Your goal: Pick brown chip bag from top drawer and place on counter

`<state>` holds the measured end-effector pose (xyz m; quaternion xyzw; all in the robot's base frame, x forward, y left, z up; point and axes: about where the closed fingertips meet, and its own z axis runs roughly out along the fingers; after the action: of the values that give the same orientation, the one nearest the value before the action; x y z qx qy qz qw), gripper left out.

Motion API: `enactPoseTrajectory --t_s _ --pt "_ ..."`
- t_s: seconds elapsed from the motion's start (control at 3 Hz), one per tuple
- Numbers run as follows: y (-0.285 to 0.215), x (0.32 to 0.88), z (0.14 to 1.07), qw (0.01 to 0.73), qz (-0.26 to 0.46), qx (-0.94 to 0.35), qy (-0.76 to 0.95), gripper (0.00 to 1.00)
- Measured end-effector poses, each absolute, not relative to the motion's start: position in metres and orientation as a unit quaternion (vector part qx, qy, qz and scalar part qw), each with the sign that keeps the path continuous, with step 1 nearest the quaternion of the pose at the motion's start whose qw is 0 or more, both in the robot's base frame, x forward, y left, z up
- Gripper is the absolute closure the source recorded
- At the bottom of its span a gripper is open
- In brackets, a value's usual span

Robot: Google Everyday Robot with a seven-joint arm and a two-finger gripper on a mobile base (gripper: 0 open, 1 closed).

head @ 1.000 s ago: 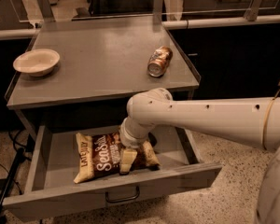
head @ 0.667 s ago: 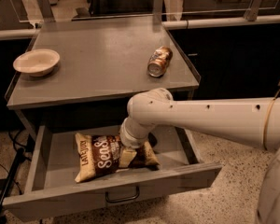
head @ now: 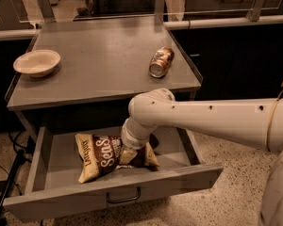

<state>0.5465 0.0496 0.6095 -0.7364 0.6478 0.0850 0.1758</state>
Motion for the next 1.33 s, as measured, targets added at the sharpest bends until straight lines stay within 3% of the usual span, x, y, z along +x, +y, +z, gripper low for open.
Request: enactPoseTrajectory --t_s 0.33,1.33 --pt "0.050 0.547 0.610 0.176 0.085 -0.736 0.648 1.00" --pt "0.013 0.530 0.699 0.174 0.062 -0.725 0.663 1.00"
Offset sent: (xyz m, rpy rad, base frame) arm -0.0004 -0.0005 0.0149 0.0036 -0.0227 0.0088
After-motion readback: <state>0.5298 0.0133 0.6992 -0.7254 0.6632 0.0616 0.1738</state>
